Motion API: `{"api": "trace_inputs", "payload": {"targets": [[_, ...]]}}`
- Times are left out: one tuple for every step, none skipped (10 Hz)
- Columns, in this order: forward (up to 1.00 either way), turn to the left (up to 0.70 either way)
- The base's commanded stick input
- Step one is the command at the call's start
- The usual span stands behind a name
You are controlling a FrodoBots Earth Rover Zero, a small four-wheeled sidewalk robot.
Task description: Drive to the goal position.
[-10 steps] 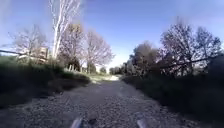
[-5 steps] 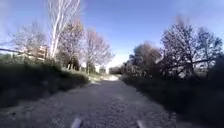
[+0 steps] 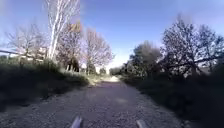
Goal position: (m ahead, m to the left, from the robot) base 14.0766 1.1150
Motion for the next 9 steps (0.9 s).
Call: {"api": "trace_inputs", "payload": {"targets": [[0.5,0.0],[0.5,0.0],[0.5,0.0],[0.5,0.0],[0.5,0.0],[0.5,0.0],[0.5,0.0],[0.5,0.0],[0.5,0.0]]}}
